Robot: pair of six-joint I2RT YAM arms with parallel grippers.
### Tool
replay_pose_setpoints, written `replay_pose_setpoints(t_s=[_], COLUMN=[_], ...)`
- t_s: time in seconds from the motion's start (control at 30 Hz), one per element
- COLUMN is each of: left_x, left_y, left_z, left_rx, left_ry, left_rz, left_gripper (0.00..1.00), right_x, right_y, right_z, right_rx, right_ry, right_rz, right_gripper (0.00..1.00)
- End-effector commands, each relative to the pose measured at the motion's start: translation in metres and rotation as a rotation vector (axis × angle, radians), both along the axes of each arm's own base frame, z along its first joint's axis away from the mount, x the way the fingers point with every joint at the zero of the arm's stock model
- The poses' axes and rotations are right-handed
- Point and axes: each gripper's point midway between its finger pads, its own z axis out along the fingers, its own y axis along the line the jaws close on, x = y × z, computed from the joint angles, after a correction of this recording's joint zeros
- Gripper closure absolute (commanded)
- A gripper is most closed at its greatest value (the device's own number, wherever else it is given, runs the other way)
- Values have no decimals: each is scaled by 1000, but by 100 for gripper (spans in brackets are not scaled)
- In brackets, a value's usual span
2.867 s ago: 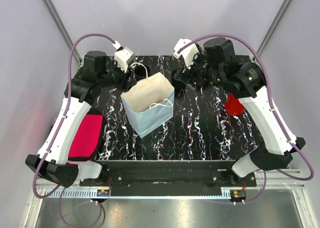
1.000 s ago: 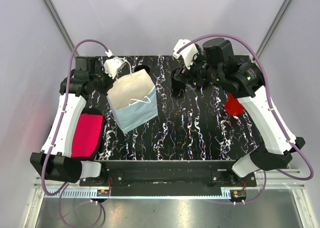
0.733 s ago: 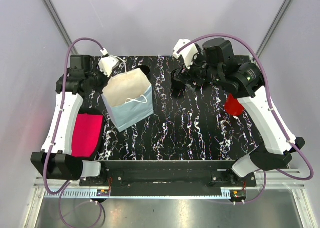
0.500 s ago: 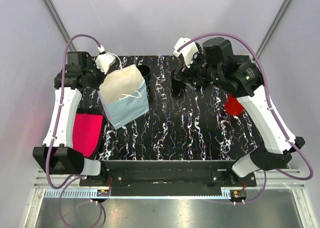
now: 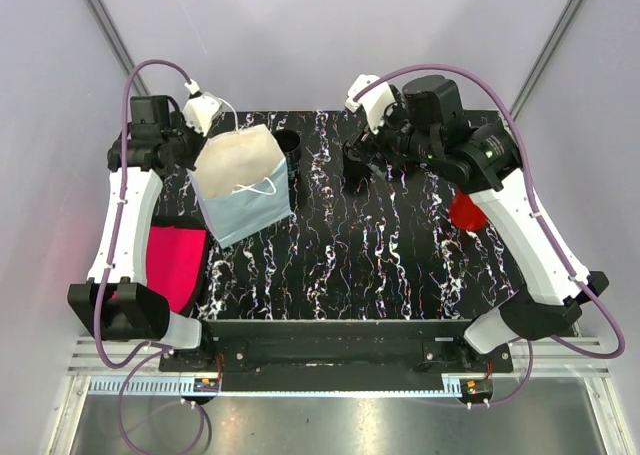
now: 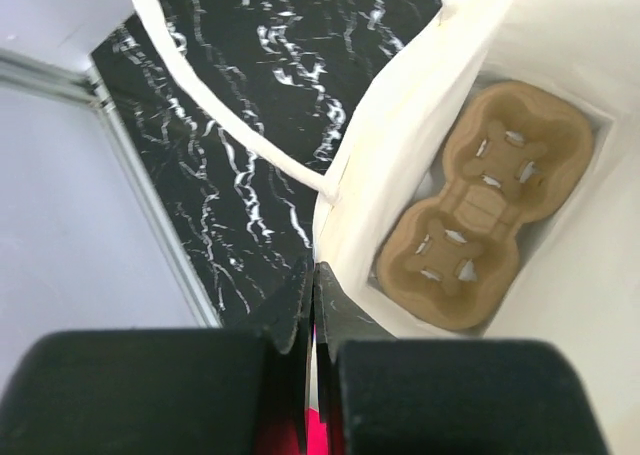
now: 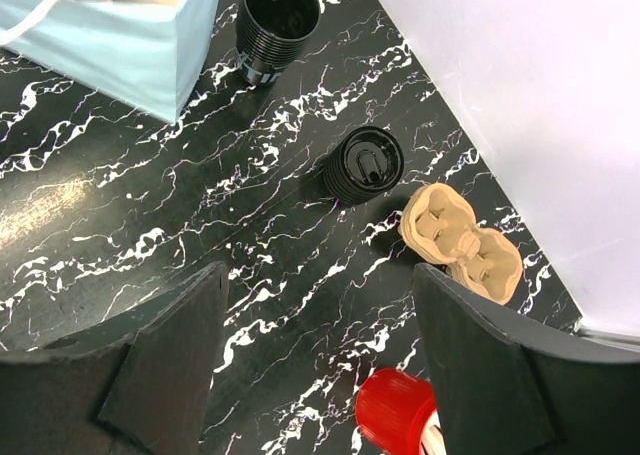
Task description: Pack the takeout coffee
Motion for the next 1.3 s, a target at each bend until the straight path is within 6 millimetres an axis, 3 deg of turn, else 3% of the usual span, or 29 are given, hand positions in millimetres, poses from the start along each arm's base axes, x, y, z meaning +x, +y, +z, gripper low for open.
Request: replay_pose_setpoints(t_s=[0.0, 0.53, 0.73, 0.83, 0.97, 1.0, 1.07, 1.1, 1.13, 1.17, 1.23, 1.27], left_x=[21, 54, 58, 58, 55, 53, 48, 47, 45, 41, 36, 30], left_y=[15, 59, 63, 65, 60, 58, 52, 50, 48, 44, 39, 32], left_z=[27, 24, 18, 21, 34, 43, 57, 64, 70, 82, 94, 108], left_rx=[1, -79, -97, -113, -165, -178, -216, -229, -246, -265, -290, -310], left_ry=[-125, -190, -175, -180, -207, -230, -259, -275, -285, -311, -332, -359], left_rz=[102, 360, 386, 401, 407, 399, 390, 384, 383, 367, 351, 321], left_gripper=[100, 100, 90, 72, 40, 27, 13, 1, 1, 1, 1, 1], right_x=[7, 17, 30, 41, 57, 61, 74, 79, 87, 91, 105, 111], right_y=[-2, 6, 13, 17, 21, 22, 27, 30, 36, 40, 52, 54], right_z=[13, 3, -1, -3, -2, 1, -5, -1, -11, -5, -21, -16], right_rx=[48, 71, 105, 127, 182, 198, 225, 245, 250, 271, 287, 313], right_ry=[-41, -30, -23, -19, -10, -12, 4, -1, 26, 21, 70, 65], right_rz=[-36, -53, -86, -115, -165, -172, -193, -195, -205, -209, -222, -228], right_gripper=[20, 20, 20, 20, 20, 20, 21, 21, 21, 21, 21, 21])
